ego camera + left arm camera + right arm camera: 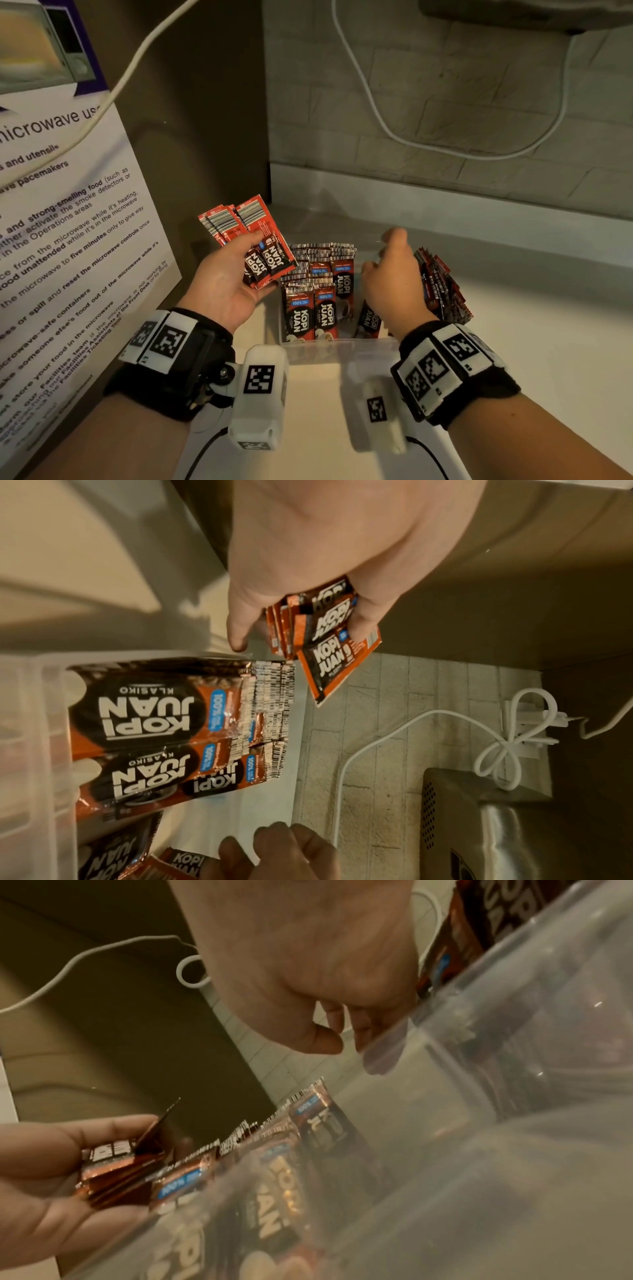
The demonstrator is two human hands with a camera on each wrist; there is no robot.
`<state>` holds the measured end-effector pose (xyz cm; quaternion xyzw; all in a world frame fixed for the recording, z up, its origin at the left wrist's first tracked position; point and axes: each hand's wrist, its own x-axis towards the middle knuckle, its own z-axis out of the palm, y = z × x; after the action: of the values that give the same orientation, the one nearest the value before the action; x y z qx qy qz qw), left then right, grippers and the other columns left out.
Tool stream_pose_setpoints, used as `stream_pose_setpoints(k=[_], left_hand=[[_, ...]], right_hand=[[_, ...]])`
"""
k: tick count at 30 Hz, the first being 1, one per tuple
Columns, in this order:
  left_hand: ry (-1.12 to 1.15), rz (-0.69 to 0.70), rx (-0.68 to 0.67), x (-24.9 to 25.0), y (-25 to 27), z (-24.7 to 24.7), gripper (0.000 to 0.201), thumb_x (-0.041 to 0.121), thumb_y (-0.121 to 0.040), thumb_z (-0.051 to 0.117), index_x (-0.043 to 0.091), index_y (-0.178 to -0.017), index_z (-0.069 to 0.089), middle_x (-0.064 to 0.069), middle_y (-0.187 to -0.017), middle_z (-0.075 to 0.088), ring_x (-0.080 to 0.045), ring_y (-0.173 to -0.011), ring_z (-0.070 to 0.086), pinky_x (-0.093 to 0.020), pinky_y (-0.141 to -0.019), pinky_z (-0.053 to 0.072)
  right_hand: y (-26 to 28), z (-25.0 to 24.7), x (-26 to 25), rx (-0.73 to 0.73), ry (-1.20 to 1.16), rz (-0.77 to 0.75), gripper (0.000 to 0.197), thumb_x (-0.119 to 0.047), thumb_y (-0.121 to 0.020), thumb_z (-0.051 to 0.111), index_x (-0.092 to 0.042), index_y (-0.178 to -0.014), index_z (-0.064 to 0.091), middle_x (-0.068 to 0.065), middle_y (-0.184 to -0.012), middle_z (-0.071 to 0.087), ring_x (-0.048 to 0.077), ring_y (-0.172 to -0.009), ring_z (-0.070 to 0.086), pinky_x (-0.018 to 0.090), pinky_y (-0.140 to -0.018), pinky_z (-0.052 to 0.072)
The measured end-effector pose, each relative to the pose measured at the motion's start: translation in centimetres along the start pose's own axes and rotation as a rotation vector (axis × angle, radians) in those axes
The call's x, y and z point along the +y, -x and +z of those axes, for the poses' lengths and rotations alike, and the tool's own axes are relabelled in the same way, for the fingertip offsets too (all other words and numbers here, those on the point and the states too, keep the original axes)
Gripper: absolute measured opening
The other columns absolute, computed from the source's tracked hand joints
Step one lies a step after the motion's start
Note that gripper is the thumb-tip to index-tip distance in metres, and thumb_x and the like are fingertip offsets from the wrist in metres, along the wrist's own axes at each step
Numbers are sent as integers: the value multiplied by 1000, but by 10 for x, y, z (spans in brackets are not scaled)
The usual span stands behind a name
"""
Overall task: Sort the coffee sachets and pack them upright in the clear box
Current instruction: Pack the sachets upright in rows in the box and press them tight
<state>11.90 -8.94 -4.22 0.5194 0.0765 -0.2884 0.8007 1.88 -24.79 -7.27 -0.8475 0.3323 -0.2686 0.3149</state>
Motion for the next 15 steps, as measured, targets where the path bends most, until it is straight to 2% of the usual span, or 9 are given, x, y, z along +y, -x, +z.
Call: stream_pose_setpoints(k=[1, 2, 5, 7, 9, 12, 15], left_hand=[[5, 0, 1, 0, 0, 0, 11, 15, -89, 65, 17, -100, 63, -4, -94, 74, -24, -94, 70, -53, -94, 50], [8, 1, 2, 0, 0, 0, 10, 15, -89, 64, 17, -99, 63, -4, -94, 74, -24, -94, 70, -52, -94, 50], [13, 3, 1, 0, 2, 2, 11, 15, -90, 64, 17, -100, 63, -4, -92, 74, -23, -92, 71, -52, -93, 51], [8, 5, -2, 1, 2, 2, 11, 15, -90, 64, 17, -101, 63, -4, -90, 74, -23, -90, 71, -50, -90, 52], [1, 9, -5, 3, 3, 1, 12, 16, -90, 64, 17, -102, 63, -2, -87, 74, -22, -89, 71, -49, -89, 52], [-11, 15, 2, 4, 2, -2, 10, 17, -90, 64, 19, -99, 62, -2, -88, 74, -21, -90, 70, -50, -94, 49], [-19, 15, 2, 4, 2, -3, 11, 18, -90, 64, 20, -100, 62, -2, -91, 73, -22, -91, 69, -51, -95, 48]], right_hand=[[0, -2, -1, 24, 57, 15, 36, -2, -88, 55, -8, -120, 40, 15, -116, 54, 21, -88, 53, 30, -71, 46], [1, -2, -2, -20, 139, 37, 33, -4, -88, 56, -7, -117, 40, 14, -110, 55, 23, -85, 54, 31, -68, 47], [5, 4, -6, -343, 425, 146, 45, -15, -87, 62, -8, -123, 36, 8, -98, 56, 27, -87, 60, 34, -67, 50], [8, 8, -5, -485, 523, 181, 52, -20, -87, 62, -7, -127, 32, 9, -105, 58, 28, -97, 60, 35, -74, 48], [9, 11, -4, -543, 573, 186, 54, -21, -86, 63, -6, -127, 30, 12, -113, 58, 29, -102, 59, 34, -78, 47], [8, 14, -3, -570, 581, 212, 54, -19, -86, 63, -5, -127, 30, 15, -117, 57, 29, -106, 57, 33, -79, 46], [7, 16, -3, -560, 556, 244, 53, -19, -87, 60, -5, -129, 29, 18, -121, 54, 32, -114, 53, 37, -89, 47]])
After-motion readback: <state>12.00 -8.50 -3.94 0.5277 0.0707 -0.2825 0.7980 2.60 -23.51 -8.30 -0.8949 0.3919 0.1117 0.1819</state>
